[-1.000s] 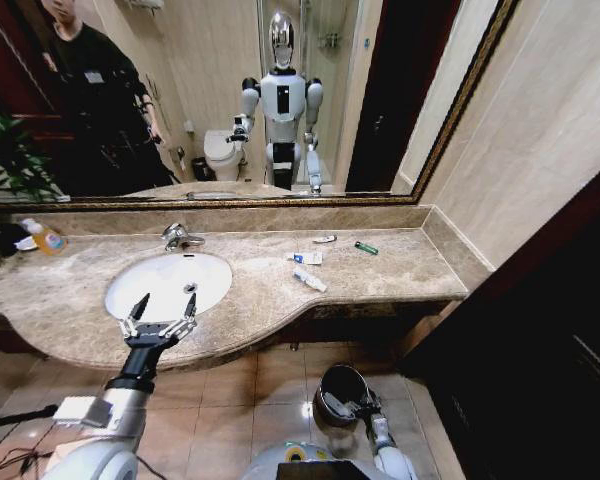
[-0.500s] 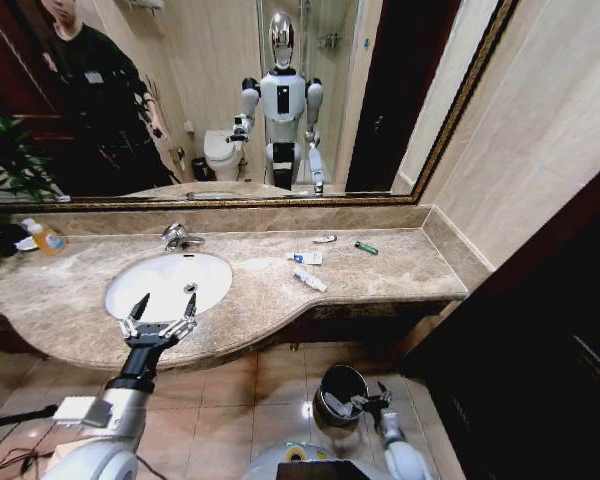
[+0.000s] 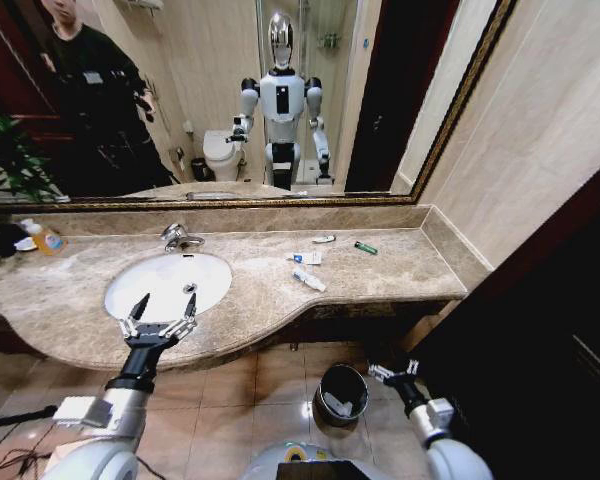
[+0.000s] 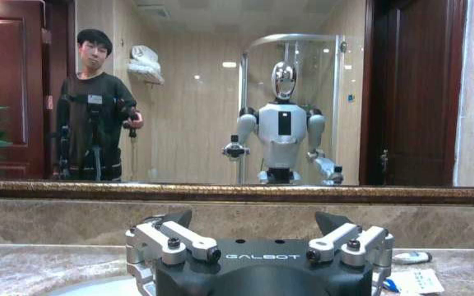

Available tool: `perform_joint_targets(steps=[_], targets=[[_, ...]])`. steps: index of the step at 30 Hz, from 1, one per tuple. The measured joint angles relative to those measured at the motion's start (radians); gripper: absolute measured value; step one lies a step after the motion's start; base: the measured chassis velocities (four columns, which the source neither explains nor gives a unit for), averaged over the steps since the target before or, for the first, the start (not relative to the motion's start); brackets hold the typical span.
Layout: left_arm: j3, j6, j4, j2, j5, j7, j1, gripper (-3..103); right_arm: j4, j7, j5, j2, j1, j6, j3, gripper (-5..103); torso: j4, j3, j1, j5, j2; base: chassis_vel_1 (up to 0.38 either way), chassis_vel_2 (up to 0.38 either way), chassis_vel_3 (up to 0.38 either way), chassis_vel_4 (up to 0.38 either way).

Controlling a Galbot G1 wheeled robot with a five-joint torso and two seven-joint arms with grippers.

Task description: Pick up the trash from the sink and place it in the trash bin.

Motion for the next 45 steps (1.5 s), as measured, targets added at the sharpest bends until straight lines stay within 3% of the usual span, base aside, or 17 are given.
perform_joint_targets(steps=[6, 9, 19, 35, 45], targets=[[0.0, 0.0, 0.0, 0.0, 0.0, 0.0, 0.0, 100, 0.022, -0.055, 0.047, -0.085, 0.151, -0.125, -0.028, 100, 0.0003, 0.0, 0.0, 0.0002, 0.0, 0.0, 0.0, 0.0, 0.0], [0.0, 0.0, 0.0, 0.0, 0.0, 0.0, 0.0, 100, -0.019, -0.135, 0.081, -0.157, 0.268, -0.182, -0.056, 100, 0.0003, 0.0, 0.0, 0.0002, 0.0, 0.0, 0.0, 0.0, 0.0], [0.0, 0.0, 0.0, 0.0, 0.0, 0.0, 0.0, 100, -0.165, -0.199, 0.143, -0.244, 0.497, -0.215, -0.136, 100, 0.0002, 0.0, 0.0, 0.0002, 0.0, 0.0, 0.0, 0.0, 0.0], [0.0, 0.0, 0.0, 0.0, 0.0, 0.0, 0.0, 100, -0.277, -0.158, 0.159, -0.239, 0.719, -0.239, -0.394, 100, 0.0002, 0.0, 0.0, -0.0001, 0.0, 0.0, 0.0, 0.0, 0.0], [0.0, 0.0, 0.0, 0.0, 0.0, 0.0, 0.0, 100, -0.392, -0.116, 0.156, -0.222, 0.802, -0.267, -0.475, 100, 0.0002, 0.0, 0.0, 0.0, 0.0, 0.0, 0.0, 0.0, 0.0]])
